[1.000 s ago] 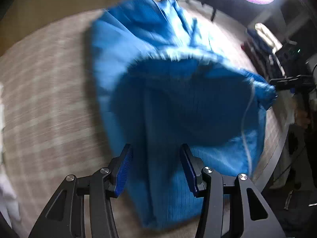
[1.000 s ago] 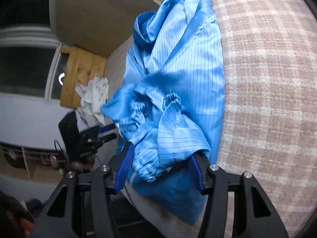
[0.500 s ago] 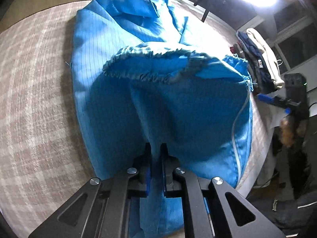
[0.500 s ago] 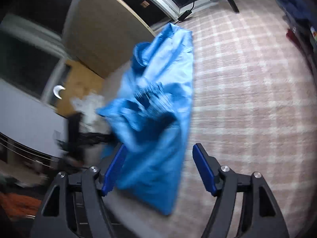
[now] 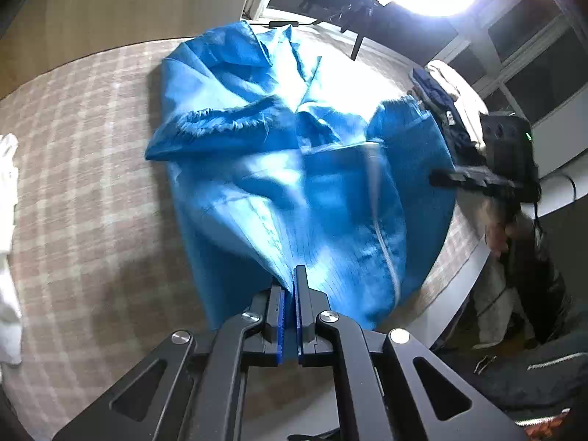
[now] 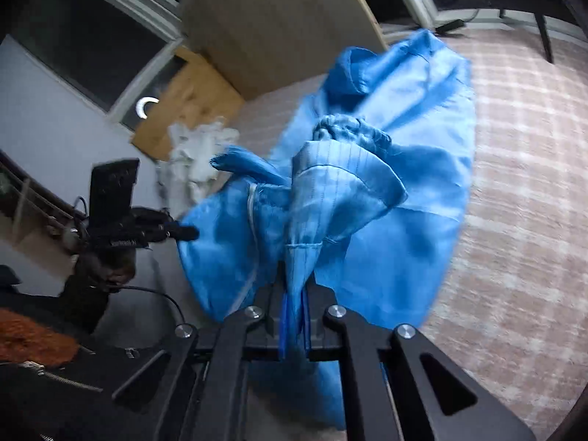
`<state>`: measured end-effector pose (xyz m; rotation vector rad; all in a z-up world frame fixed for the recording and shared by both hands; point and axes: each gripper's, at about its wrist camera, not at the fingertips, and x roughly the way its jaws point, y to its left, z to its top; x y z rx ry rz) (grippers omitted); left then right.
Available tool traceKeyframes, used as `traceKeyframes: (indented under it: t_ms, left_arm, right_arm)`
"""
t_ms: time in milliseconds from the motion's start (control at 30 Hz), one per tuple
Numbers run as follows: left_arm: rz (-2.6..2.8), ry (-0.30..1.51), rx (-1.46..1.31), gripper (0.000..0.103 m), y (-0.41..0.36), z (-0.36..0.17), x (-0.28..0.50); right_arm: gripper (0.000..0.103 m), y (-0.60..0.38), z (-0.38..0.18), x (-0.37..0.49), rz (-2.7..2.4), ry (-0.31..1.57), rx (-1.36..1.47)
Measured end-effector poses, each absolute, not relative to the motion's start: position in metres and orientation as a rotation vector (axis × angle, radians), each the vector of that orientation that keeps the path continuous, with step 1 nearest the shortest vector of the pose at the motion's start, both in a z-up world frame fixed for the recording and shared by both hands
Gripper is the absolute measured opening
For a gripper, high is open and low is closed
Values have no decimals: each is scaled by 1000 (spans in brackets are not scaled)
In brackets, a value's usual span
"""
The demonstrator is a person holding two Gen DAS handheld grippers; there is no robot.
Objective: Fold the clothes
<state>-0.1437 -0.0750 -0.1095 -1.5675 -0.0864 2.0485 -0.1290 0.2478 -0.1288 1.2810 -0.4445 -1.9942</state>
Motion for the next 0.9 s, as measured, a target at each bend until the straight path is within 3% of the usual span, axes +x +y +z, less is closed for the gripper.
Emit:
traceKeyframes:
  t_ms: [167, 233, 300, 533, 700, 833, 867, 900]
  left_arm:
    - [2019, -66, -1680, 10, -70, -154, -173]
    - [2007, -71, -1674, 20, -69, -157, -177]
    - [2031, -51, -1651, 25, -71, -153, -175]
    - [2082, -101, -1626, 26, -83, -151, -165]
    - [2126, -117, -1605, 26, -86, -151, -162]
    - [2162, -122, -1580, 26, -86, -148, -160]
    - [2171, -123, -1573, 26, -86, -148, -160]
    - [2179, -125, -1567, 26, -86, -147, -159]
  right_arm:
    - [13, 246, -177, -169, -2041, -349, 1608]
    - [32, 242, -167, -169, -2075, -274, 1590]
    - [45, 239, -150, -164, -2142, -198, 1544]
    - [45, 193, -100, -171, -2129, -56, 1284]
    - [45, 97, -130, -235, -1991, -40, 1316]
    - [44, 41, -170, -263, -1916, 129, 1435]
    - [41, 35, -179, -265, -1895, 165, 1463]
    - [19, 31, -186, -266, -1869, 182, 1483]
